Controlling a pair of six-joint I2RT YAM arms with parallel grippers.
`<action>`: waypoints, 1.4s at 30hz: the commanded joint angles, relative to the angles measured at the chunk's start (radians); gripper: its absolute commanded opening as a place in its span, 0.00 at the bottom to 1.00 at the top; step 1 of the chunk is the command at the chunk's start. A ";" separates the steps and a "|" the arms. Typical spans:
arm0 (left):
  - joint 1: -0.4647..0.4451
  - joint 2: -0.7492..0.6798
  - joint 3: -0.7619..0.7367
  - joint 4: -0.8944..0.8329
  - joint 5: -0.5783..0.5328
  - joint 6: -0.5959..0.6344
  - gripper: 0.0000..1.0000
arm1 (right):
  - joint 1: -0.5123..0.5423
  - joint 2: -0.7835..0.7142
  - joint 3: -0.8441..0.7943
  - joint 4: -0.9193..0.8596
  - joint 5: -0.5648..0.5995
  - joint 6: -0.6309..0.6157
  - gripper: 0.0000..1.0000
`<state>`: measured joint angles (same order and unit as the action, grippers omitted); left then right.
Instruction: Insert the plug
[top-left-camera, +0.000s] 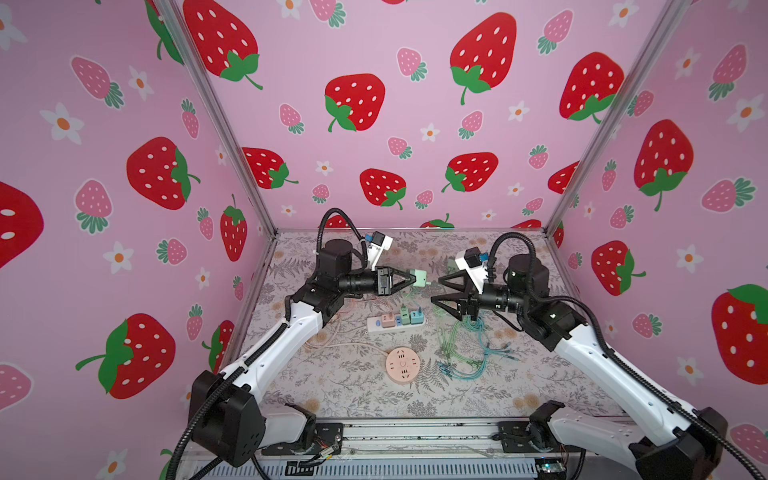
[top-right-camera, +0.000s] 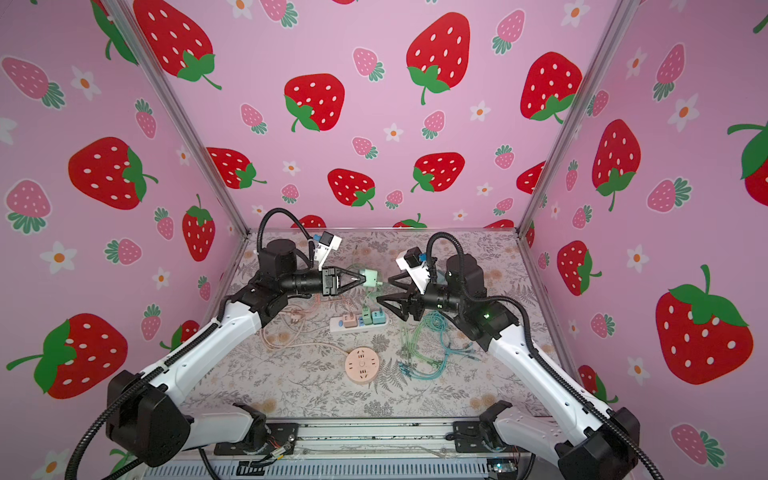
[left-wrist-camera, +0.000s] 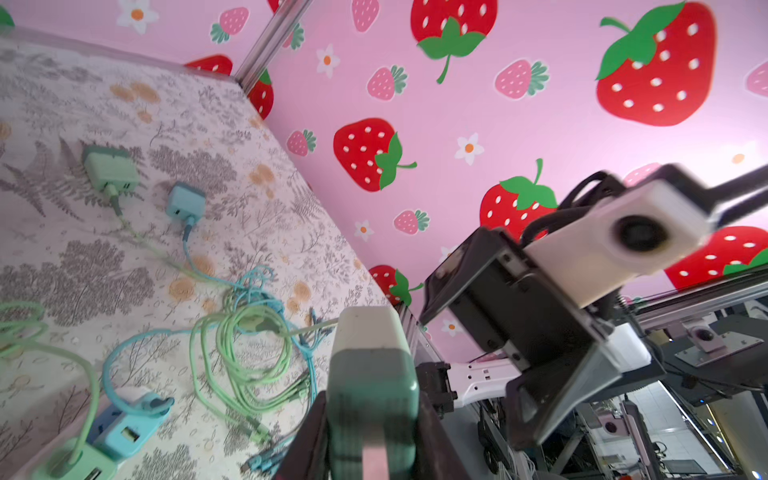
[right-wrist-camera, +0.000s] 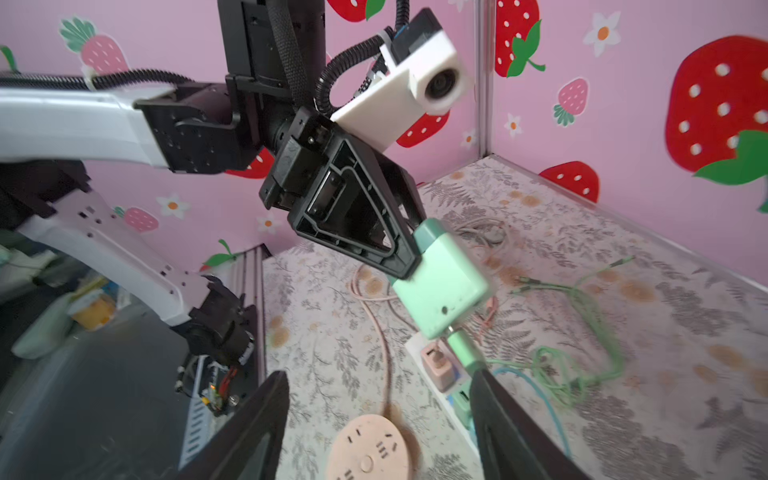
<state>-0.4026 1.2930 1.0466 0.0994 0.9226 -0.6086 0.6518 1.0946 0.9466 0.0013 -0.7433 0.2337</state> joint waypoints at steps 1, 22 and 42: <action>-0.001 -0.052 -0.044 0.243 -0.008 -0.041 0.00 | -0.003 -0.005 -0.070 0.300 -0.106 0.265 0.68; -0.039 -0.175 -0.225 0.524 -0.052 -0.123 0.00 | -0.007 0.179 -0.075 0.776 -0.093 0.603 0.61; -0.058 -0.188 -0.255 0.525 -0.084 -0.086 0.00 | 0.007 0.262 0.002 0.880 -0.178 0.712 0.52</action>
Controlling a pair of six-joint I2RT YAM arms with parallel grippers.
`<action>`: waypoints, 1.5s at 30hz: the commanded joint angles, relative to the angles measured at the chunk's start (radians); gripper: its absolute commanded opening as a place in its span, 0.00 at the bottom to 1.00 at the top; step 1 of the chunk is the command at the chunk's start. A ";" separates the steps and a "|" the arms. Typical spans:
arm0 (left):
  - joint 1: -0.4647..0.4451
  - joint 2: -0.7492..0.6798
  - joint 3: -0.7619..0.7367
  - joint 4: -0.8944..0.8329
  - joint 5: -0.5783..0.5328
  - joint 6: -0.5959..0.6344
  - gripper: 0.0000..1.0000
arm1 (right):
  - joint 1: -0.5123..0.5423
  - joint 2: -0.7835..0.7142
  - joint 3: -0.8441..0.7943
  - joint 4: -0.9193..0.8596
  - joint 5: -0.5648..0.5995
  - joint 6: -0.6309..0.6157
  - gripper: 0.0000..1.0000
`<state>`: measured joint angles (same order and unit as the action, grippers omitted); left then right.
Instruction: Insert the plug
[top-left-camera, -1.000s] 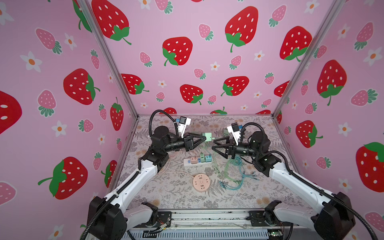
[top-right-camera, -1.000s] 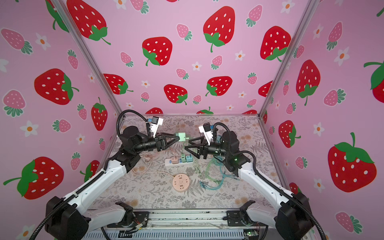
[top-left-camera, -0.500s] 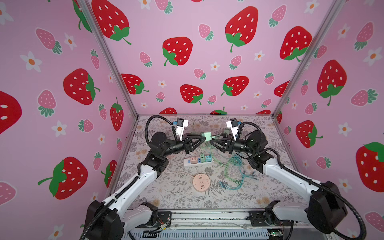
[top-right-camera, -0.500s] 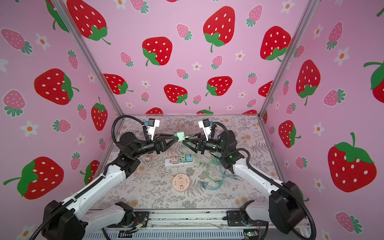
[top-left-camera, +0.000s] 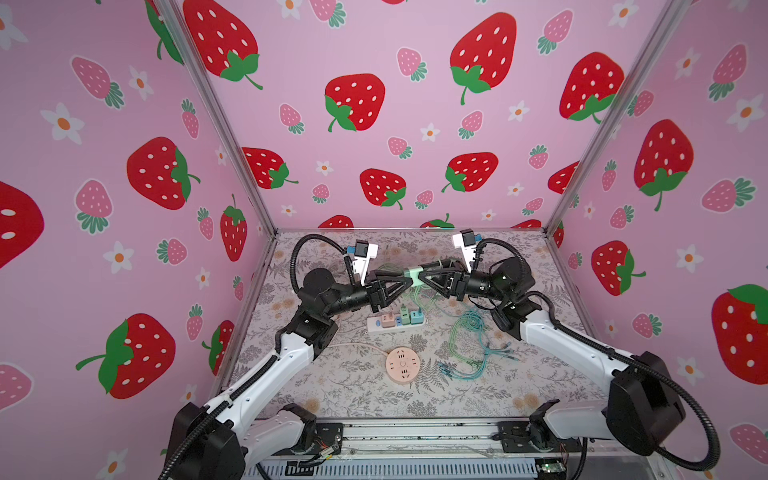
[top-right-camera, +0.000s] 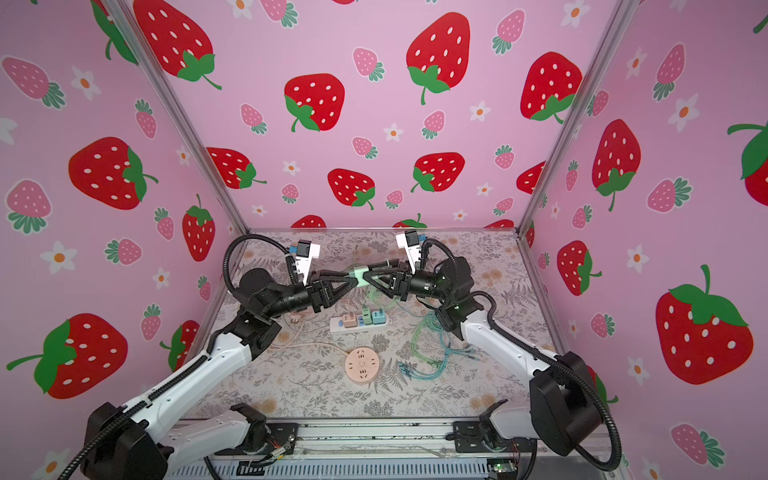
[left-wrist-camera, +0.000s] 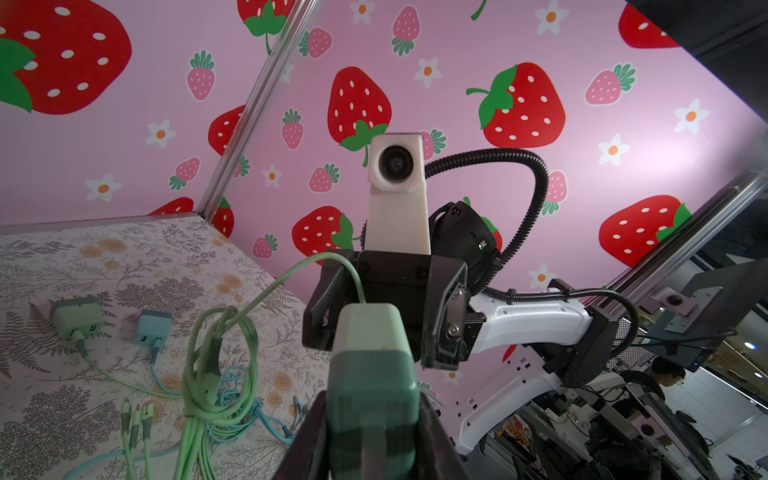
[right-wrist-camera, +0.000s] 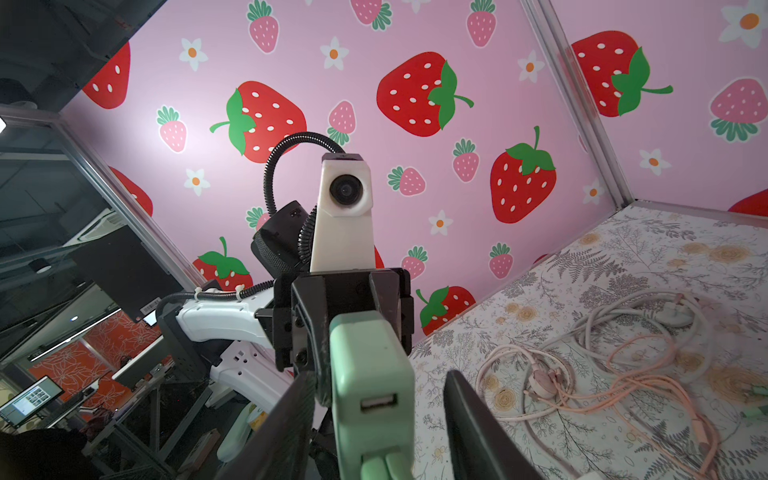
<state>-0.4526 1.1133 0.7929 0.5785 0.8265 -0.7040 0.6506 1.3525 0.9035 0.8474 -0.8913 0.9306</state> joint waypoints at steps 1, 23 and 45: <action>-0.008 -0.007 -0.001 0.048 0.015 0.012 0.00 | 0.013 0.007 0.050 0.015 -0.035 0.004 0.52; -0.002 -0.077 0.045 -0.284 0.003 0.190 0.42 | 0.020 -0.047 0.200 -0.607 0.014 -0.387 0.18; 0.048 -0.288 -0.121 -0.930 -0.468 0.254 0.51 | 0.242 0.030 0.553 -1.613 0.804 -0.489 0.04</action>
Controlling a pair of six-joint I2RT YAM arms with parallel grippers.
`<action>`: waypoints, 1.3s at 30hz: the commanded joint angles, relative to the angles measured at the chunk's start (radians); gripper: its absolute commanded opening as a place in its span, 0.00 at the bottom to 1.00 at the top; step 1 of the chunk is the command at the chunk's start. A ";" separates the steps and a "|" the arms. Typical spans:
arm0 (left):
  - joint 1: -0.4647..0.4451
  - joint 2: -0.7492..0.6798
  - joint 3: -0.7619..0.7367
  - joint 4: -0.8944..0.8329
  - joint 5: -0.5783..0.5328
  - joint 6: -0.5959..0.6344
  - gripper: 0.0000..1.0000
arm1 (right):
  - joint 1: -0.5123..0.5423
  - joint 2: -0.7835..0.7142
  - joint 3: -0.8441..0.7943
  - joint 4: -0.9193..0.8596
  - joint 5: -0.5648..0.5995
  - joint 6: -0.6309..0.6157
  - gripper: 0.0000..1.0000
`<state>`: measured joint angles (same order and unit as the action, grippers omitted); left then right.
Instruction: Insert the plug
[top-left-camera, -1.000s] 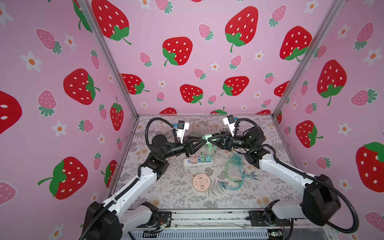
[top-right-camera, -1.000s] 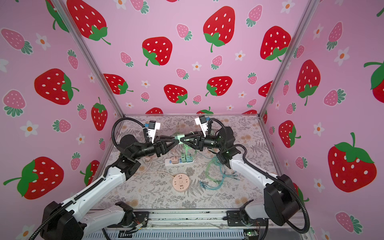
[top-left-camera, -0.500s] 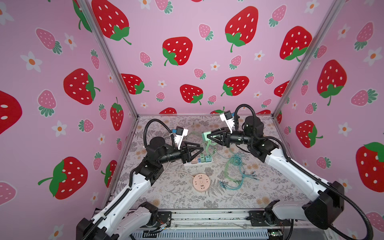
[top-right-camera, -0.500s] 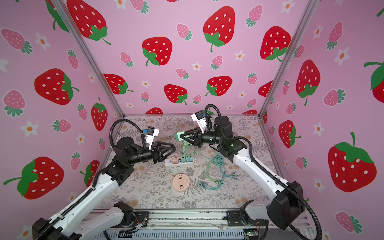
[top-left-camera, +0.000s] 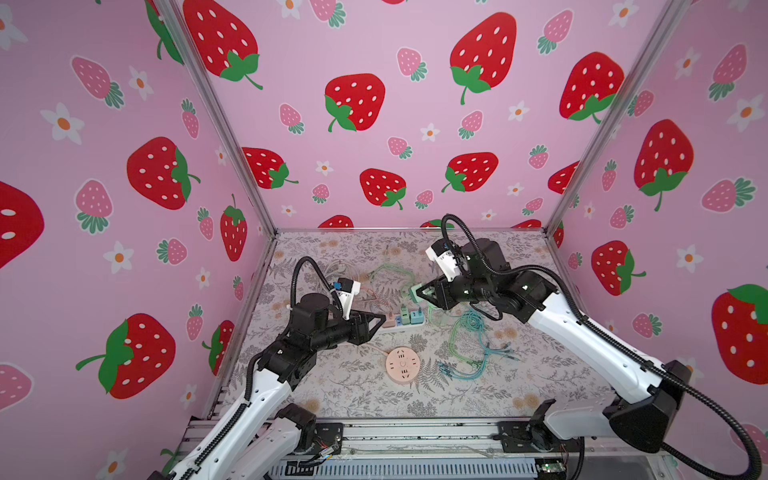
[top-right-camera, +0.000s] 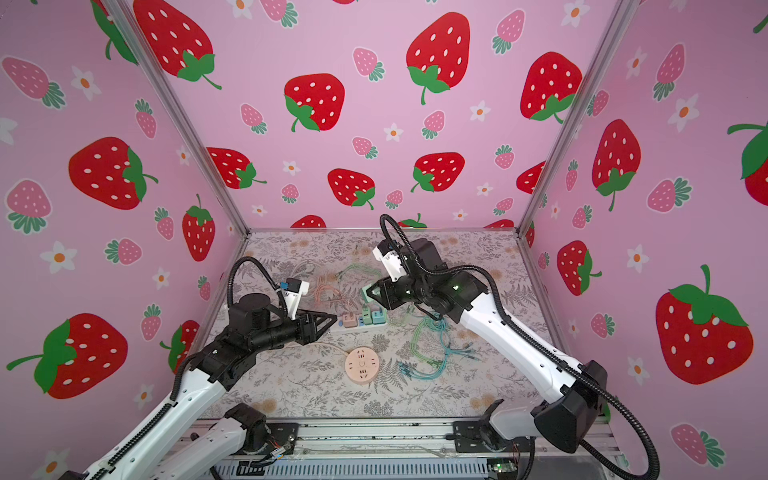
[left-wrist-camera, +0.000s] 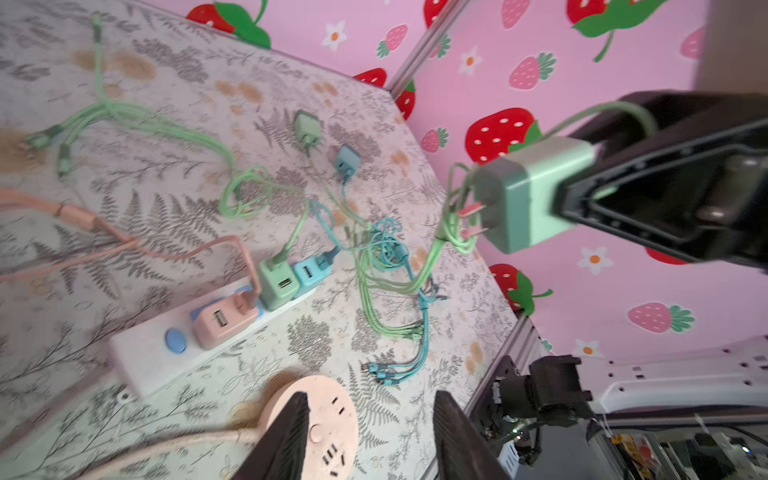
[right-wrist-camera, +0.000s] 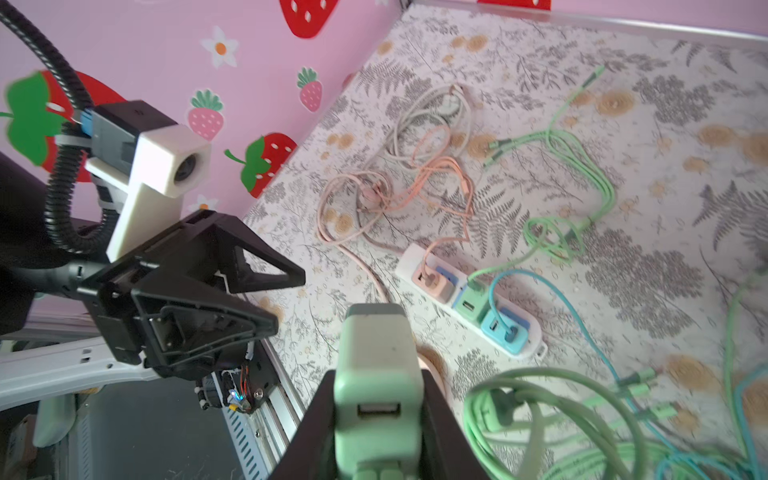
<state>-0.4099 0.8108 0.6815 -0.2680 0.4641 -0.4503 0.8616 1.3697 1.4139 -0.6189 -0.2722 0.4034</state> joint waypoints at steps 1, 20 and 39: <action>0.005 0.024 -0.012 -0.086 -0.116 -0.001 0.51 | 0.047 0.015 0.061 -0.181 0.209 0.042 0.03; 0.007 0.142 -0.102 -0.097 -0.179 -0.132 0.47 | 0.258 0.195 0.075 -0.164 0.245 0.176 0.05; 0.132 -0.103 -0.145 -0.333 -0.382 -0.259 0.48 | 0.272 0.708 1.001 -0.240 0.044 -0.043 0.05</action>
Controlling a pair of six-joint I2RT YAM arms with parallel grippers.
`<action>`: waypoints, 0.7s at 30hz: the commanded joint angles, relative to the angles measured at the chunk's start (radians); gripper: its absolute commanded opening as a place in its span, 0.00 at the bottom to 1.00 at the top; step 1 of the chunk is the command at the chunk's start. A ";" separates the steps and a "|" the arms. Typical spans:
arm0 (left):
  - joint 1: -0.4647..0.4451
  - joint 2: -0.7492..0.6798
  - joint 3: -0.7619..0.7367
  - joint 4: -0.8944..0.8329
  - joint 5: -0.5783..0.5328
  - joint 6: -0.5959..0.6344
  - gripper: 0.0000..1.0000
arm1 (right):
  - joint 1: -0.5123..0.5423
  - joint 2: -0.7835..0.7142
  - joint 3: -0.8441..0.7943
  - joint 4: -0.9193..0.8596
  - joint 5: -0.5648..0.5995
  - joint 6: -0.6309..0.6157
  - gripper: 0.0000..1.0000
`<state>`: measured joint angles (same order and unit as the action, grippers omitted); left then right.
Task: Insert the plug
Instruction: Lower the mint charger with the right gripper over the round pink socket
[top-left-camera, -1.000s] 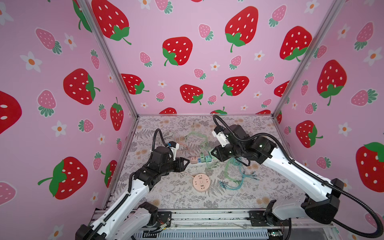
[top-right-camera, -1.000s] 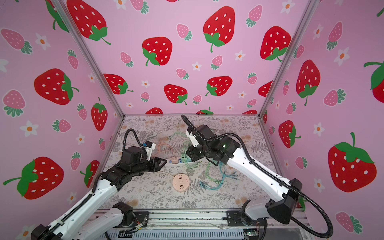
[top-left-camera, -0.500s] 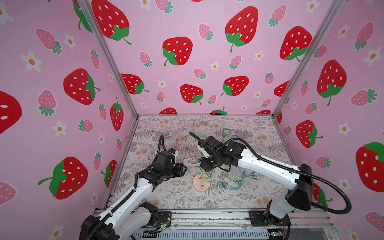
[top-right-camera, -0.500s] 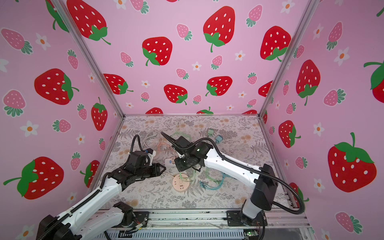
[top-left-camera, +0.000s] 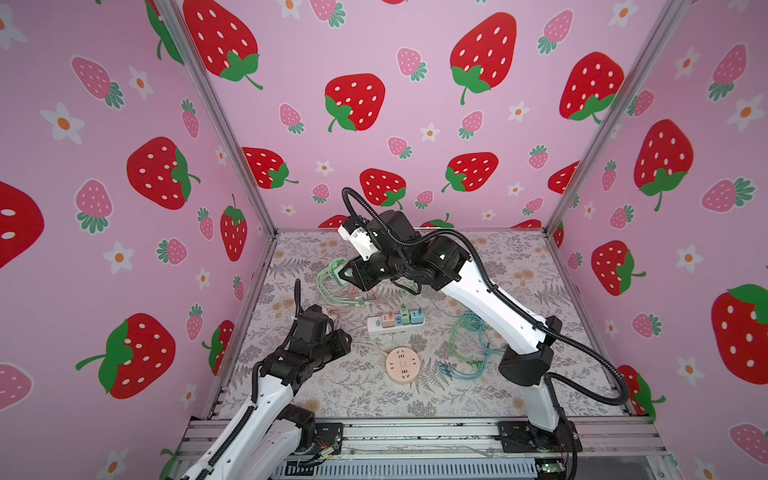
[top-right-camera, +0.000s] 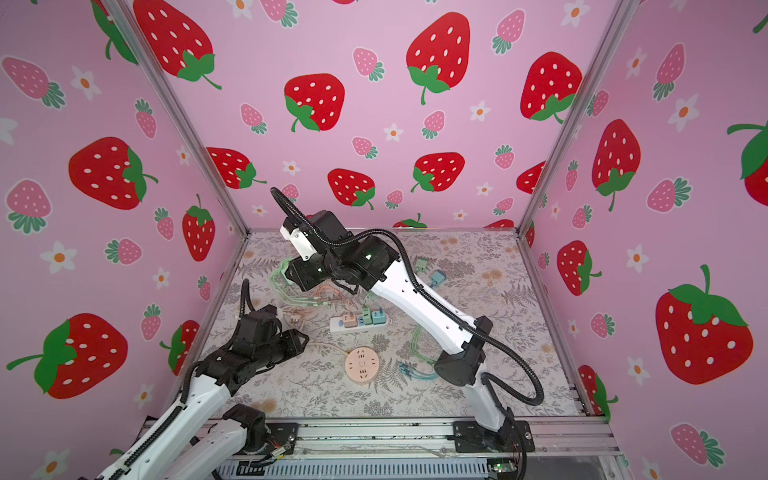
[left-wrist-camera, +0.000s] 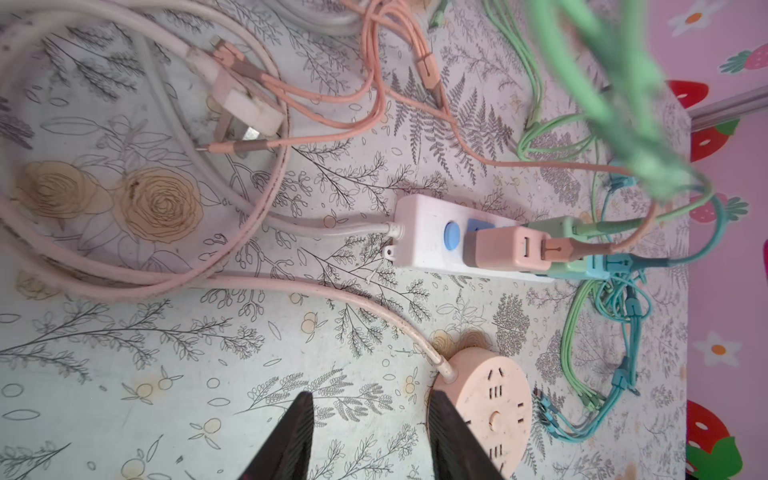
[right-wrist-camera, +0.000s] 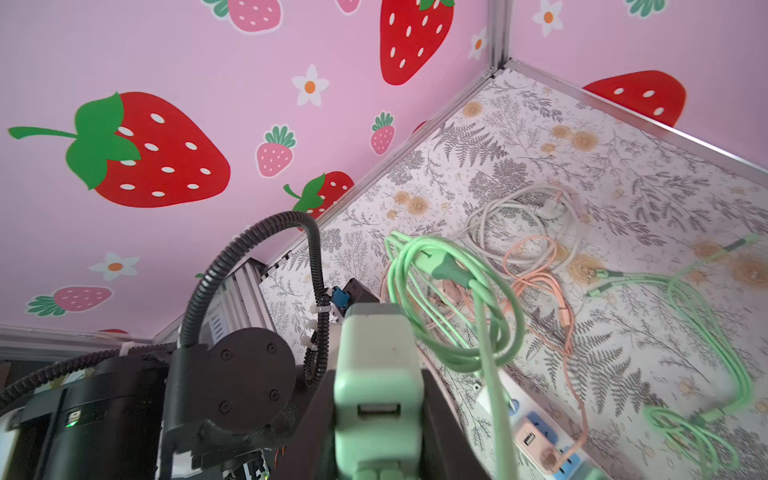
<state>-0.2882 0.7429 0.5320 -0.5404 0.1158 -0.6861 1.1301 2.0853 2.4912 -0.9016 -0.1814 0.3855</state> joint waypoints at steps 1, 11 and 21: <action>0.011 -0.045 0.005 -0.070 -0.037 -0.029 0.48 | 0.003 -0.016 -0.117 0.055 -0.046 -0.026 0.05; 0.011 -0.101 -0.037 -0.067 0.052 -0.073 0.44 | 0.008 -0.218 -0.746 0.259 -0.045 0.078 0.05; 0.000 -0.032 -0.160 0.174 0.268 -0.075 0.32 | 0.028 -0.332 -0.946 0.214 -0.143 0.100 0.07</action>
<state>-0.2825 0.6876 0.3801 -0.4679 0.2916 -0.7540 1.1446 1.7882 1.5742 -0.6987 -0.2626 0.4778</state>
